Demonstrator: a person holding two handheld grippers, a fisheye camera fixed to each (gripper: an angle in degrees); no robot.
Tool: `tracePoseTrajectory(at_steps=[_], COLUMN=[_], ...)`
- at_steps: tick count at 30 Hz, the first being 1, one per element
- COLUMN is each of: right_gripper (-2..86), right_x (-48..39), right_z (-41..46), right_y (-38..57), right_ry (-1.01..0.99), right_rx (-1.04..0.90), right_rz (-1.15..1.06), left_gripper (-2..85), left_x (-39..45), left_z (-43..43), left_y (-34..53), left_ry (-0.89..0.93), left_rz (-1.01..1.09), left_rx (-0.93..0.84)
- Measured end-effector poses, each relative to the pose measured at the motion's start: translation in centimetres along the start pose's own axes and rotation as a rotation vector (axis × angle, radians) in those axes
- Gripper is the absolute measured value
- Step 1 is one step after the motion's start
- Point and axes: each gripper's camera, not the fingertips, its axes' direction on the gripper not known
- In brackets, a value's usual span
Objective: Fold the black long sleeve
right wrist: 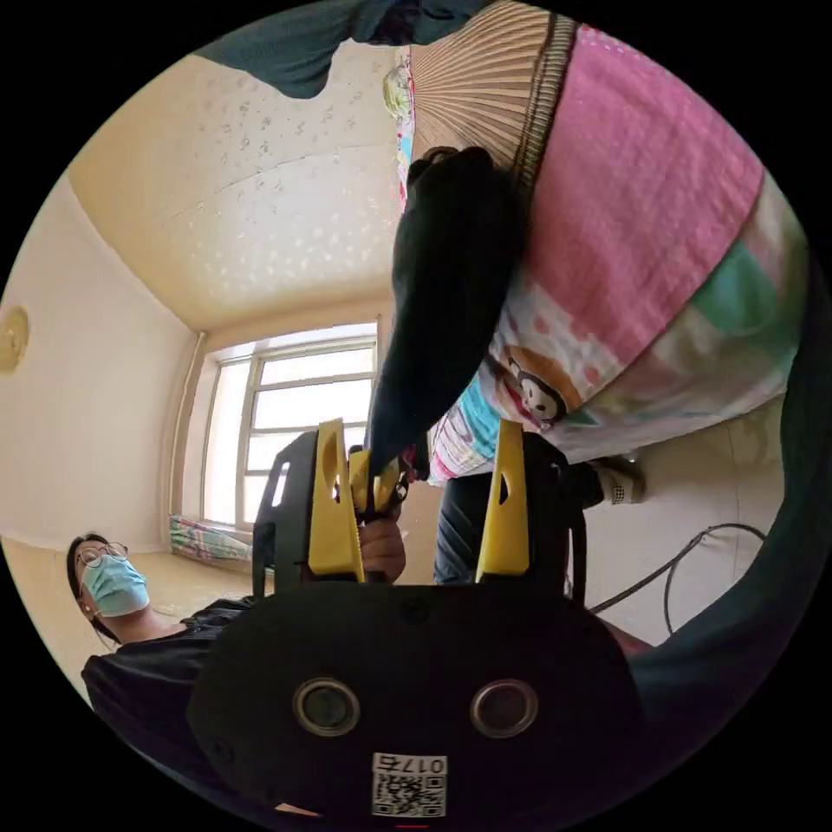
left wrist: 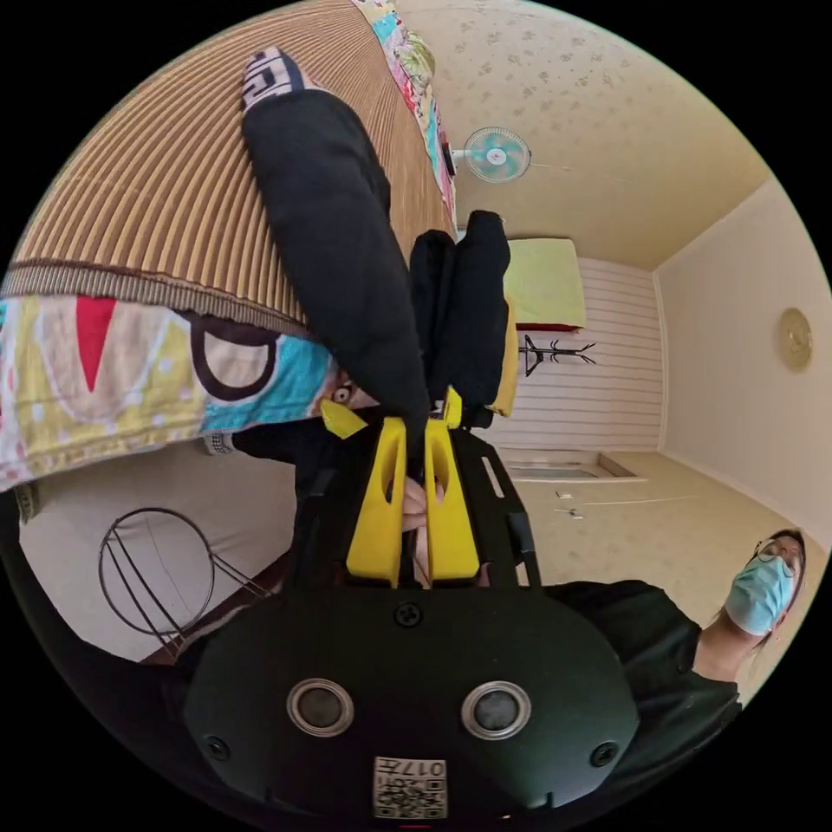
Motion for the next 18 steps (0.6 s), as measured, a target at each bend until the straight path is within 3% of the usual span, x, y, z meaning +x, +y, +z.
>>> tracePoseTrajectory(at_steps=[3,5,8,12,14,18], right_gripper=[15.1,8.0,4.2,2.7,2.4,2.3], right_x=[-0.9,-3.2,-9.4,-19.5,-26.8,-33.9], right_z=[-0.4,0.5,1.3,2.2,1.0,-2.7], right_y=[-0.4,-0.9,-1.4,-3.3,-4.3,-5.2], right_ry=[-0.132,-0.068,0.019,0.009,0.007,0.024], right_rx=[0.063,0.009,0.023,0.018,0.072,0.197], right_rz=[0.008,-0.04,-0.214,-0.504,-0.699,-0.86], left_gripper=[3.7,2.5,2.4,6.8,11.0,12.1], left_x=[3.4,6.2,7.7,7.2,6.7,6.5], left_z=[1.0,1.0,0.5,-0.5,-1.0,-1.6], left_y=[2.7,4.9,6.7,7.3,6.9,6.7], left_ry=[-0.024,0.039,0.162,0.042,0.095,0.147], left_rz=[0.134,0.34,0.474,0.444,0.41,0.404], left_rx=[-0.124,-0.188,-0.254,-0.211,-0.199,-0.167])
